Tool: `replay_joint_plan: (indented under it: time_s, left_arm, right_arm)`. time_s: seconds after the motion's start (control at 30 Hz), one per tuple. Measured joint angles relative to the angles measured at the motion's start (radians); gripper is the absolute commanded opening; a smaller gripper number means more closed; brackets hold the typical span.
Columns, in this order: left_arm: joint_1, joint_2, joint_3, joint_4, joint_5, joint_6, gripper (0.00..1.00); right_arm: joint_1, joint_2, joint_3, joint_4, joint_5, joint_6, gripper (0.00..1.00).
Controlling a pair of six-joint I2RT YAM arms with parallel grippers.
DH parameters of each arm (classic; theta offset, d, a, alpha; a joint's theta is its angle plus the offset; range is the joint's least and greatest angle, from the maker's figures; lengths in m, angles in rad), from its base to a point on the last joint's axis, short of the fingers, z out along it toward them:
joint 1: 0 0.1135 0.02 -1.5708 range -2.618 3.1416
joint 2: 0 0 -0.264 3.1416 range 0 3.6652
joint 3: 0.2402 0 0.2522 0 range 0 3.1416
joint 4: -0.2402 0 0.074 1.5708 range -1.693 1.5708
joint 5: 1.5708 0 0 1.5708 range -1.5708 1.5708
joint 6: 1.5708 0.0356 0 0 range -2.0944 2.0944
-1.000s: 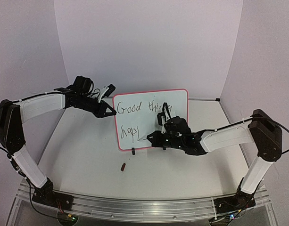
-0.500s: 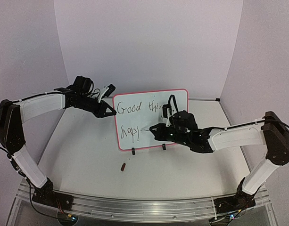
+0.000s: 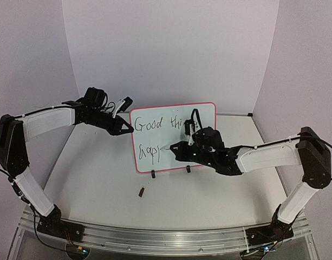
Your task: Write a sentence on the whiteboard
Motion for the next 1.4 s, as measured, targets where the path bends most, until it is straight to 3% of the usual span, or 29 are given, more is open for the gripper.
replay_joint_plan:
  time_s: [1.4]
  left_arm:
    - [0.000,0.001,0.000,0.001,-0.001,-0.003,0.00]
  right_arm:
    - [-0.001,0.023,-0.001,0.017,0.033,-0.010,0.00]
